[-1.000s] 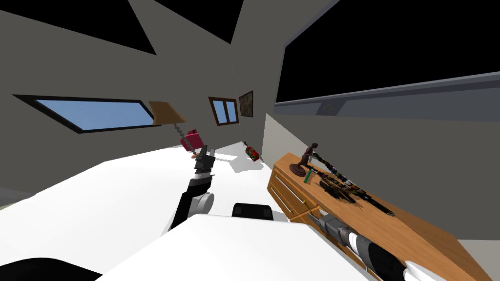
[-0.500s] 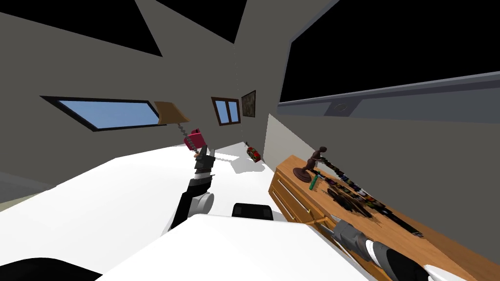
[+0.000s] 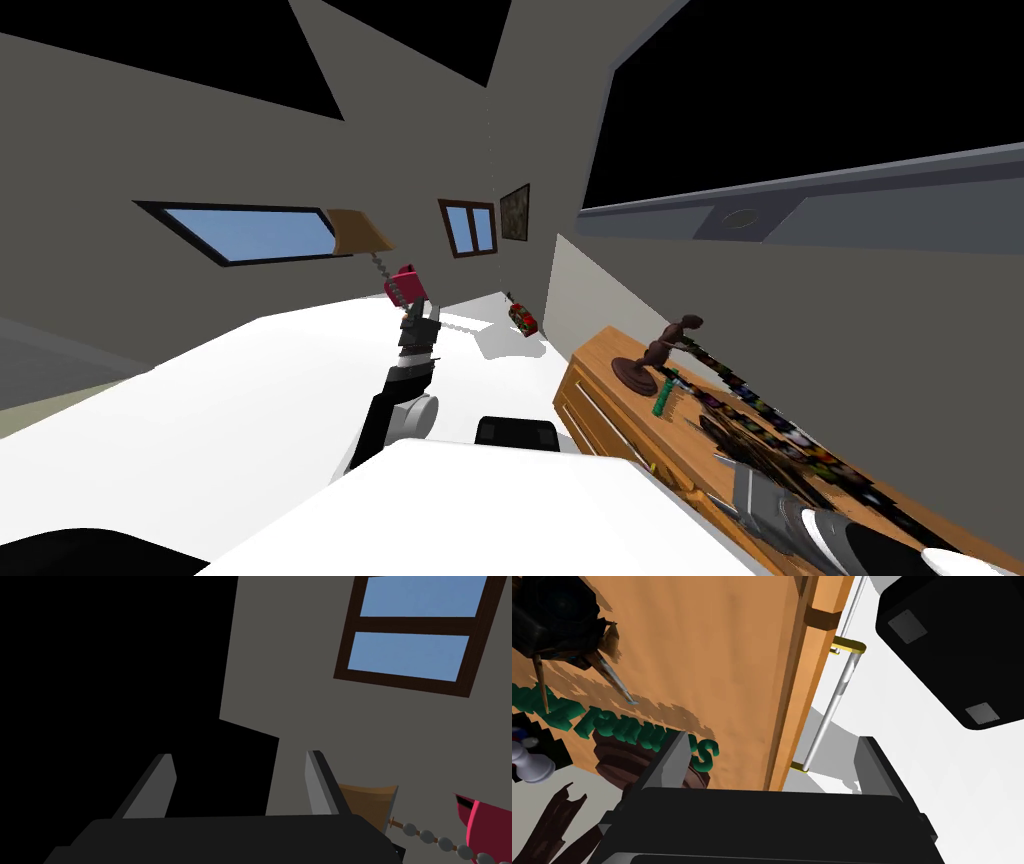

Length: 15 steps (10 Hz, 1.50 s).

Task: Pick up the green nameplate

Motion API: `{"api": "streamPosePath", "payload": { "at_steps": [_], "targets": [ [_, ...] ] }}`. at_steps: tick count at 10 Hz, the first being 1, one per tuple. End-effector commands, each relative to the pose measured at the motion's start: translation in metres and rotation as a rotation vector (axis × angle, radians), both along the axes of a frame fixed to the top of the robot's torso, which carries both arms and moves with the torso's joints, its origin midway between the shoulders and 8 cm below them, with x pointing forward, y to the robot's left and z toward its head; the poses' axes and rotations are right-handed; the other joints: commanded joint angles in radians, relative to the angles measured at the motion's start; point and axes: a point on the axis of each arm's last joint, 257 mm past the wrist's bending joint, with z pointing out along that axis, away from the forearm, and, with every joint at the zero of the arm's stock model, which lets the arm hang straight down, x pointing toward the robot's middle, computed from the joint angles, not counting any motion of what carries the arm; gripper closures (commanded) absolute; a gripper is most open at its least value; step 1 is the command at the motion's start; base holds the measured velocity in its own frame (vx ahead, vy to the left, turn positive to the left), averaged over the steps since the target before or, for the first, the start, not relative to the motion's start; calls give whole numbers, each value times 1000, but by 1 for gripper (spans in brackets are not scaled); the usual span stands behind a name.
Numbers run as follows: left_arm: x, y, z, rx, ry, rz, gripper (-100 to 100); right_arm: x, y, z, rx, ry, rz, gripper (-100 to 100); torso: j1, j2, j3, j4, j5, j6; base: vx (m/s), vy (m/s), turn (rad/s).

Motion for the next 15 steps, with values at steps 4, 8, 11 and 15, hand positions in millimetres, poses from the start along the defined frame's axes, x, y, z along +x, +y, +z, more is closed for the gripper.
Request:
{"api": "streamPosePath", "payload": {
  "at_steps": [4, 8, 11, 15],
  "targets": [
    [0, 0, 0, 0, 0, 0, 0, -14, -64, 25, -194, 97, 156, -100, -1, 1, 1, 0, 0, 0, 89, -33, 70],
    [0, 0, 0, 0, 0, 0, 0, -19, -109, 50, -337, 175, 280, -100, 0, -1, -1, 0, 0, 0, 116, -36, 76],
    [0, 0, 0, 0, 0, 0, 0, -25, -120, 57, -376, 210, 328, -100, 1, -5, -3, -1, 0, 0, 140, -13, 99],
    [0, 0, 0, 0, 0, 0, 0, -41, -119, 42, -378, 212, 310, -100, 1, 7, 4, 1, 0, 1, 17, -20, 53]
  ]
}}
